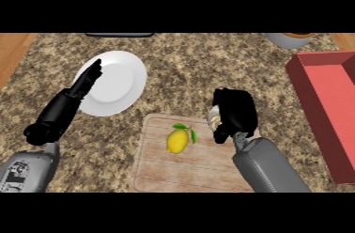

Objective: Pick the cupcake from the cutting board and place it in the cardboard box

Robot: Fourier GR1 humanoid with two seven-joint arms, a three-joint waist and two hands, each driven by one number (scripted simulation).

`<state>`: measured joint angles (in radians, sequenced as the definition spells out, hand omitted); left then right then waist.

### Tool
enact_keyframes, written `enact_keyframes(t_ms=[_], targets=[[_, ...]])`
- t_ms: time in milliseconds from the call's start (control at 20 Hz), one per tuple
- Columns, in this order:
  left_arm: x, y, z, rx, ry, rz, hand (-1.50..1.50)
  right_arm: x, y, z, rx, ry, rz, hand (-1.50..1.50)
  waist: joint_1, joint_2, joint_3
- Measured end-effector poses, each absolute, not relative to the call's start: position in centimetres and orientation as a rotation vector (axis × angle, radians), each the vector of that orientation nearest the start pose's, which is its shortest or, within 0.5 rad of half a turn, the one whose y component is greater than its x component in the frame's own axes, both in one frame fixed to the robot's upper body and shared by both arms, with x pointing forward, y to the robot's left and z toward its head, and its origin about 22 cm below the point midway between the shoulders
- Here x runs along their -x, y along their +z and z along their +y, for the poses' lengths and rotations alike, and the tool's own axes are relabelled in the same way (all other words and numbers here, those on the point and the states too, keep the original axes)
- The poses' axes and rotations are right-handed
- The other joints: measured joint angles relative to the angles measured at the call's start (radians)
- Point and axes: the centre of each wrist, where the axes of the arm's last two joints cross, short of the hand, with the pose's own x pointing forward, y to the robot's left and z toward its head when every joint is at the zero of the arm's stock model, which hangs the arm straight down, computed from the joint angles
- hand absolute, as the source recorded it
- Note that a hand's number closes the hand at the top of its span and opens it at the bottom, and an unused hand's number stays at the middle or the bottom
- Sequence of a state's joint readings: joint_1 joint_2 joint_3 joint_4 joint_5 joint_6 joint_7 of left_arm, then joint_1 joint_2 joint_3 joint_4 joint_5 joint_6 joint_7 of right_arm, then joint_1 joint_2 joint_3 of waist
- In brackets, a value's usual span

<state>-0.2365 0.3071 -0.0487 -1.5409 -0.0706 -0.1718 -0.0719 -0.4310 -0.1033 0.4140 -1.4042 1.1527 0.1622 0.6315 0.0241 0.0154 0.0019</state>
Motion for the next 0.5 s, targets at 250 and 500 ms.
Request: enact_keyframes(t_ms=[250,500], targets=[[-29.5,6.9,25.7,-0.073,-0.562,-1.771,0.00,-37.0,8.8,-15.2,1.190,1.017,-1.177,1.50,0.015,0.001,-0.001],[-29.8,6.6,25.7,-0.073,-0.555,-1.760,0.00,-41.0,13.1,-16.5,1.302,0.920,-1.230,1.50,0.007,-0.005,-0.001]])
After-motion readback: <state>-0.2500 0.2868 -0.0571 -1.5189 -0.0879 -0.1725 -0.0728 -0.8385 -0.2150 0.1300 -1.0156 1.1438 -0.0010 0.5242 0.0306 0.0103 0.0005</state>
